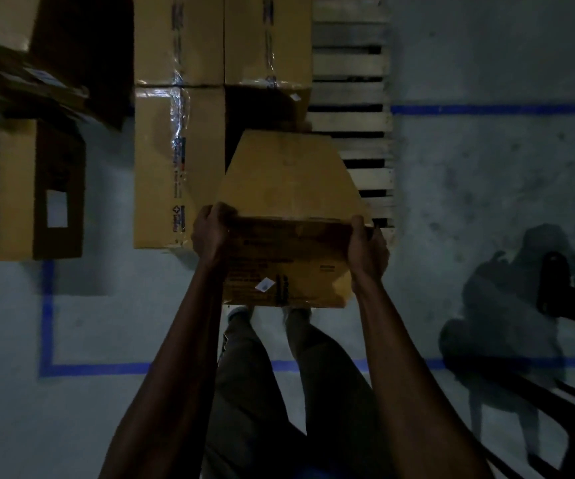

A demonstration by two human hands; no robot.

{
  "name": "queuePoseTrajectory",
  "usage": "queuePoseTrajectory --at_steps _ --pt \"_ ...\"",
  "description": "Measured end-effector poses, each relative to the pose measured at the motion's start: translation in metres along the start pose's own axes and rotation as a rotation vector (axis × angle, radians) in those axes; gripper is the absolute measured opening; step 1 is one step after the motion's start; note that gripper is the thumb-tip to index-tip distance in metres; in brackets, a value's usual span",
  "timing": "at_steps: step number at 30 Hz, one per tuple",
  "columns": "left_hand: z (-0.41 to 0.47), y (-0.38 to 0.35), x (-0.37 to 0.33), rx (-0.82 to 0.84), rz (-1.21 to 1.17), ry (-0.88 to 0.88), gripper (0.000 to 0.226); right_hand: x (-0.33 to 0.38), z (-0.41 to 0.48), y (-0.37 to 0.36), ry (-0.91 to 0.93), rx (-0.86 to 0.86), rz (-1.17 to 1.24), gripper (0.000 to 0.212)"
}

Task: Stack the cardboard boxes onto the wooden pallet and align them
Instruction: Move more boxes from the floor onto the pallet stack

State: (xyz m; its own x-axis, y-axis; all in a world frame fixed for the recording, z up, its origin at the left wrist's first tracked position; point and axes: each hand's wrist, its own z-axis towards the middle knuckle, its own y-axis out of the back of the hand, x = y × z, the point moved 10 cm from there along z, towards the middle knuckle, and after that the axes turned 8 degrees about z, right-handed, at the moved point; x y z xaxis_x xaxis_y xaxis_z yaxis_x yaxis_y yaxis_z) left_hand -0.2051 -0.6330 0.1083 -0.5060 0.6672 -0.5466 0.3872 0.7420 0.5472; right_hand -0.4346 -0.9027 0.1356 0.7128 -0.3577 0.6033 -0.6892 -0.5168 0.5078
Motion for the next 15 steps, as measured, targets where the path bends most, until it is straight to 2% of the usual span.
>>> queuePoseTrajectory --at_steps 2,3,6,8,11,13,15 --pt "-0.007 0.002 0.015 0.006 -0.015 0.051 0.03 -0.017 0.001 -0.003 0.009 0.004 -0.005 0.053" --pt "-0.012 0.0 0.023 0.027 -0.03 0.063 0.03 -0.032 0.005 -0.009 -0.008 0.014 -0.014 0.05" --pt "0.001 -0.026 0.077 0.088 -0.033 0.132 0.048 -0.084 0.026 -0.04 -0.097 0.061 -0.025 0.044" --pt "0.018 -0.048 0.109 0.135 0.001 0.162 0.052 -0.122 0.048 -0.067 -0.161 0.103 -0.026 0.044" --pt "0.053 -0.087 0.166 0.202 0.042 0.184 0.043 -0.185 0.091 -0.109 -0.256 0.181 -0.013 0.047" --pt "0.076 -0.112 0.224 0.241 0.001 0.271 0.034 -0.223 0.113 -0.132 -0.306 0.22 -0.004 0.047" --pt "0.091 -0.127 0.283 0.191 -0.05 0.397 0.028 -0.258 0.122 -0.149 -0.368 0.241 0.045 0.056"
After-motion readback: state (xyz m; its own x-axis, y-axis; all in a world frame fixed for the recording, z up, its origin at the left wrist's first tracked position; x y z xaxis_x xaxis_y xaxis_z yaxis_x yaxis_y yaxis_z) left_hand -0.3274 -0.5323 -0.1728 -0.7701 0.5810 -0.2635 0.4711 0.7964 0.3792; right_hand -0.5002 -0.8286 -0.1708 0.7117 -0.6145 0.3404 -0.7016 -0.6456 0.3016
